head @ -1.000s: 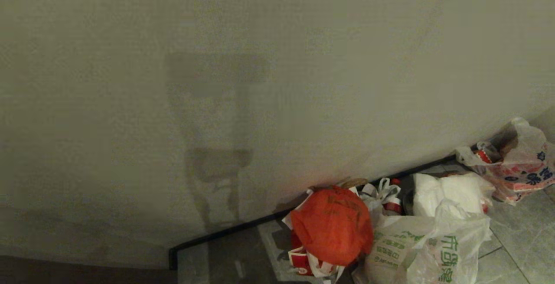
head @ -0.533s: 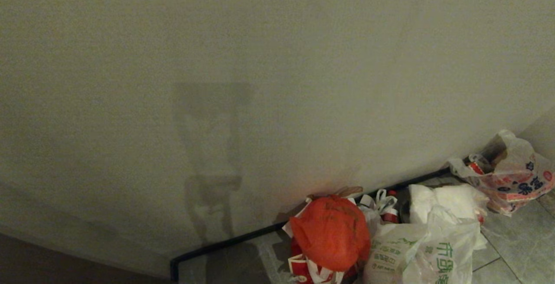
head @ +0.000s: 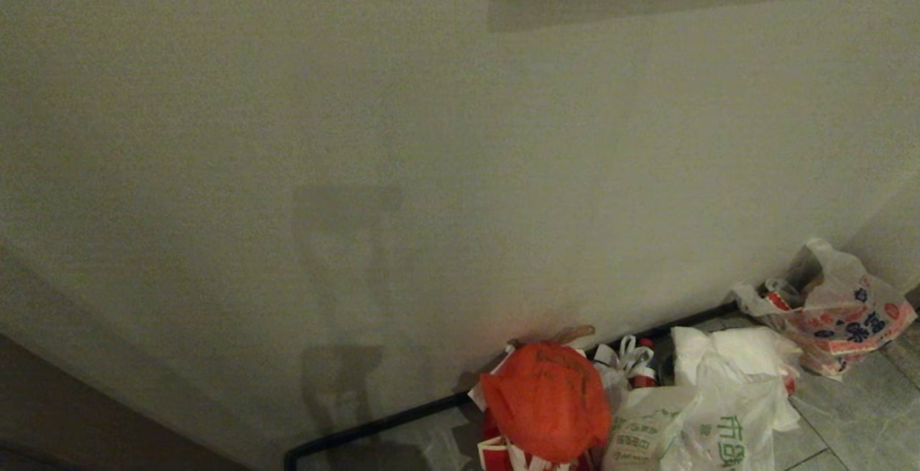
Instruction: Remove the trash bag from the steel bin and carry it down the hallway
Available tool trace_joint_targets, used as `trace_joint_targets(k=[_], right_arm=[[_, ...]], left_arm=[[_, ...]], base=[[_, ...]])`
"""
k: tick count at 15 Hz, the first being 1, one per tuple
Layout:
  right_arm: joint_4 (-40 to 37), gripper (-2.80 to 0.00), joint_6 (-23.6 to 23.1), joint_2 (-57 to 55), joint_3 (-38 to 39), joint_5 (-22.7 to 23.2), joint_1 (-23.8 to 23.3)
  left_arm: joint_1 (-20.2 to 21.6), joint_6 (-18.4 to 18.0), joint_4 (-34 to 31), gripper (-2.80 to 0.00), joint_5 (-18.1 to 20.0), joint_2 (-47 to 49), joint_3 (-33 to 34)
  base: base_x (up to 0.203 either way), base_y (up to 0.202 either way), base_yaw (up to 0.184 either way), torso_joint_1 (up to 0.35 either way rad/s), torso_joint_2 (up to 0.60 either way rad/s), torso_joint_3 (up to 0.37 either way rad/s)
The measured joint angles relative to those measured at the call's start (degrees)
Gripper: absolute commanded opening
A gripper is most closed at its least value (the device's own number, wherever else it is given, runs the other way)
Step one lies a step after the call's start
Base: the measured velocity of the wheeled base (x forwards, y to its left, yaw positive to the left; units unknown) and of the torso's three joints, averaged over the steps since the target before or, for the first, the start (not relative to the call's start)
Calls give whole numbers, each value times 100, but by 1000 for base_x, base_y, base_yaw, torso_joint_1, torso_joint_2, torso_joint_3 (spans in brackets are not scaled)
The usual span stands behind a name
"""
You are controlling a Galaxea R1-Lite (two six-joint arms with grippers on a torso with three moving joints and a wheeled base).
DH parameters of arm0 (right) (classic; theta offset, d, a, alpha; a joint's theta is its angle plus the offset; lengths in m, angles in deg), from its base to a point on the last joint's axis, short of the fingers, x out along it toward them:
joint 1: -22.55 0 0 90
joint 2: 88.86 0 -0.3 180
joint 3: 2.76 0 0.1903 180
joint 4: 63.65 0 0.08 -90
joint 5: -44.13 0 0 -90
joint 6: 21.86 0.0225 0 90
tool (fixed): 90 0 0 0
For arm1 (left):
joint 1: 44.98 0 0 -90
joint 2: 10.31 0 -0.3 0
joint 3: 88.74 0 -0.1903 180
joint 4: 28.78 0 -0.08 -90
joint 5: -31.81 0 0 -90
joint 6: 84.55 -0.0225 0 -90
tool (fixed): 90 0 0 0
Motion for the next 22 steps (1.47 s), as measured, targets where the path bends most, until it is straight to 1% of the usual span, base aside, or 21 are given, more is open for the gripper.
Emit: trace_joint_targets(k=[10,22], right_arm=[[-3,-280,-4,0,0,1,0],[-8,-280,-26,0,0,2,0]], left_arm=[[0,0,2,-280,0,-2,0],[-2,-8,0,-280,0,-2,0]], base=[[0,0,0,1,1,194],[0,0,0,0,1,12]])
